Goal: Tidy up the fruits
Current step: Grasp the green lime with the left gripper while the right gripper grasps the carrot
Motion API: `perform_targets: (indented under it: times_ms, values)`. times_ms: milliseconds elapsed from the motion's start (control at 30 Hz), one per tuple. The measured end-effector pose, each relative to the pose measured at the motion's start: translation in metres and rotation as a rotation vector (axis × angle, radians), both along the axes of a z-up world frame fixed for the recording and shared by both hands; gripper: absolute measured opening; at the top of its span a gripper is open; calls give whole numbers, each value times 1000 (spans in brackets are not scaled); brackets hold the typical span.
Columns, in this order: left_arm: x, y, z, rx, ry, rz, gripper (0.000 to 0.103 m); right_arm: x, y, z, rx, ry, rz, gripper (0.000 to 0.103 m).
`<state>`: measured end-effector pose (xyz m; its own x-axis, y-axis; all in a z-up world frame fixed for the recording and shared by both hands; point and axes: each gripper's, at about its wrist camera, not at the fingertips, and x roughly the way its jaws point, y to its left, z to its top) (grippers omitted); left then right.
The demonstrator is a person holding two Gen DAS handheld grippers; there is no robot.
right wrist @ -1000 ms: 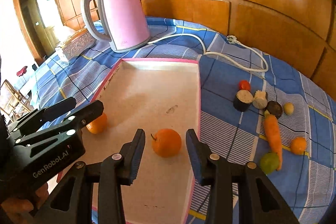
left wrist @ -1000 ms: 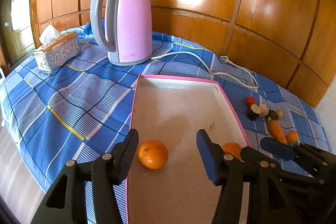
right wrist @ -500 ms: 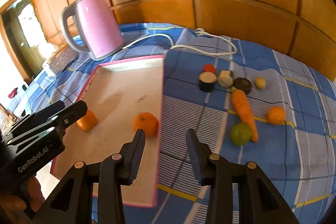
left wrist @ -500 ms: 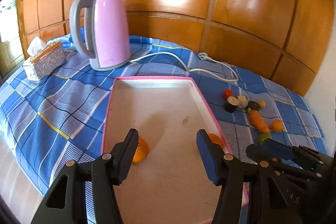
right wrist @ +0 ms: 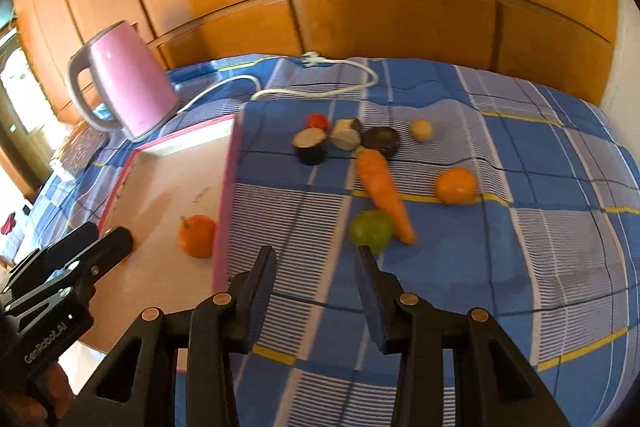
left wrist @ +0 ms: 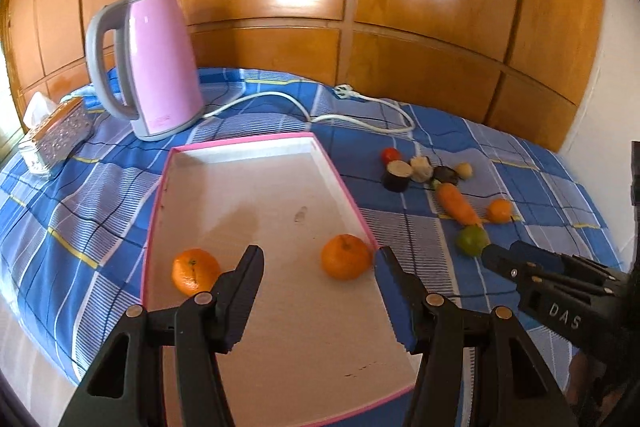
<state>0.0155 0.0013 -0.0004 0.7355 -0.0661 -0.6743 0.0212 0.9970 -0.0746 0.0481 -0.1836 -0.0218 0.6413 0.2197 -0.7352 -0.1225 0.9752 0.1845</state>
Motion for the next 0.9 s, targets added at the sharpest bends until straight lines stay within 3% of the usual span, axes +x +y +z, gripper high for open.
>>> perform_targets:
  times_ms: [400, 900]
  values:
    - [7, -35, -9, 16, 24, -107, 58, -1, -60, -20, 15, 48, -167, 41]
    - [27, -84, -21, -19, 68, -249, 52, 1, -77, -31, 28, 74, -206, 41]
